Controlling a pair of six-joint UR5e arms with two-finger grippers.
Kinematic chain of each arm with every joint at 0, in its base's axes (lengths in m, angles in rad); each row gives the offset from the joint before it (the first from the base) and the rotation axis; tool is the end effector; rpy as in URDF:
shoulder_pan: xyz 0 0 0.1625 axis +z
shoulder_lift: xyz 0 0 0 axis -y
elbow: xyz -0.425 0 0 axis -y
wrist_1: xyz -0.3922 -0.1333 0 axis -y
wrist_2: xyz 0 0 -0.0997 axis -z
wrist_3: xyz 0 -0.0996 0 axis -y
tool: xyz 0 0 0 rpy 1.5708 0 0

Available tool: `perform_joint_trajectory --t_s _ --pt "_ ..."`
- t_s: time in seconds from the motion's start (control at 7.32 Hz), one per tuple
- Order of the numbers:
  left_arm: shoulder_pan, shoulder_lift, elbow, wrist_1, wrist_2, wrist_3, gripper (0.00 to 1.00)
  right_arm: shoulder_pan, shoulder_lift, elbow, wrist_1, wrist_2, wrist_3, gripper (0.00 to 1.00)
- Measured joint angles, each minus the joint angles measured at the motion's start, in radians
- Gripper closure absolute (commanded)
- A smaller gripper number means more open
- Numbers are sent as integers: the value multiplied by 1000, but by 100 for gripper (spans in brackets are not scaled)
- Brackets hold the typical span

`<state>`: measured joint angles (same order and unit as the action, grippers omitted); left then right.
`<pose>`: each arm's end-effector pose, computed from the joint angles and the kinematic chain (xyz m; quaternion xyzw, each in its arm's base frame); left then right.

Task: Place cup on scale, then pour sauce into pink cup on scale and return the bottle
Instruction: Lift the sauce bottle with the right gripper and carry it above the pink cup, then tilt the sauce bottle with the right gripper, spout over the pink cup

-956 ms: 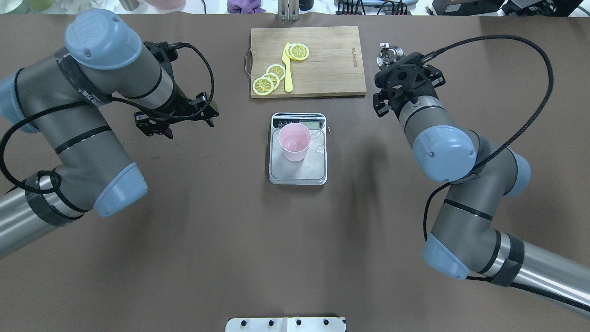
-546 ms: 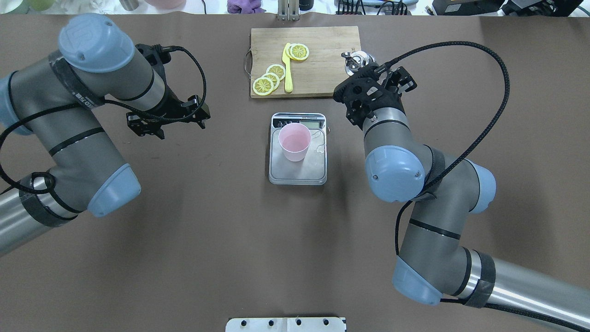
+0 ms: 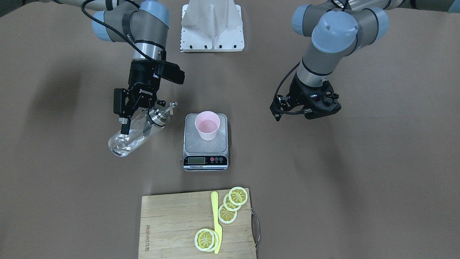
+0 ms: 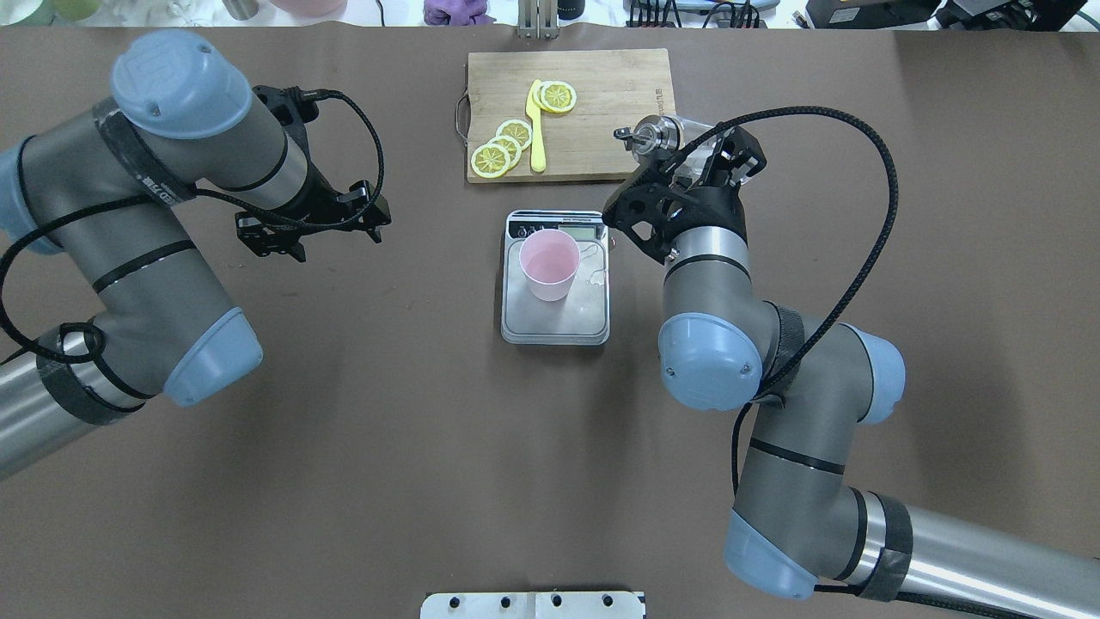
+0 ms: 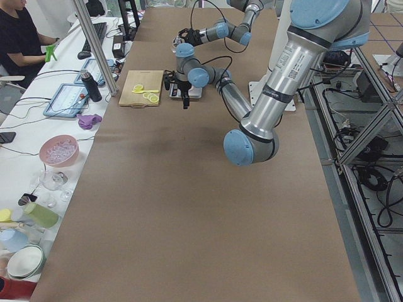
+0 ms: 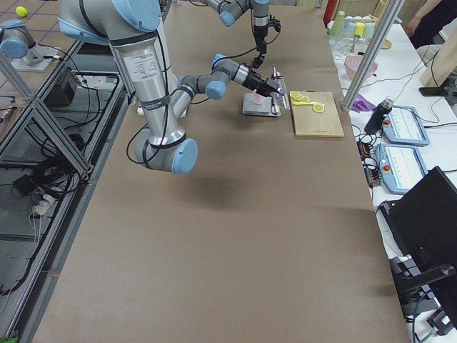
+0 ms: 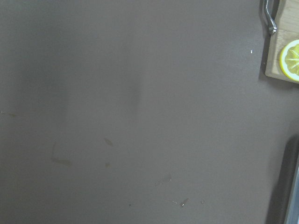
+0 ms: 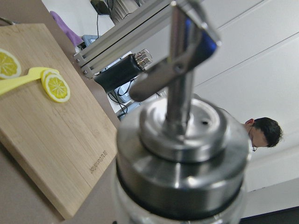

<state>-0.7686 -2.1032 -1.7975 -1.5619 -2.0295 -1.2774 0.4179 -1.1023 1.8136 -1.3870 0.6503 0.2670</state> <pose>0.3938 -0.5049 0.2561 -0.0017 0.4148 -0.1323 0.9003 -0.4606 -0.4371 0.2456 0.5550 0.0510 -0.1725 0.8121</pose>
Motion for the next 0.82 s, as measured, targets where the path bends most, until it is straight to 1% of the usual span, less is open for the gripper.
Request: perform_joint_trajectory --t_s 0.27,0.41,0.55,0.82 --pt "0 4 2 -4 0 4 2 -24 -25 -14 -4 -50 -82 100" --pt "0 6 3 -5 0 10 2 -45 -30 -34 -4 -91 -117 100" --pt "-1 7 5 -6 0 16 2 -65 -32 -55 -4 -130 -143 100" --pt "-1 8 12 -6 1 20 2 -91 -30 -83 -4 -175 -173 100"
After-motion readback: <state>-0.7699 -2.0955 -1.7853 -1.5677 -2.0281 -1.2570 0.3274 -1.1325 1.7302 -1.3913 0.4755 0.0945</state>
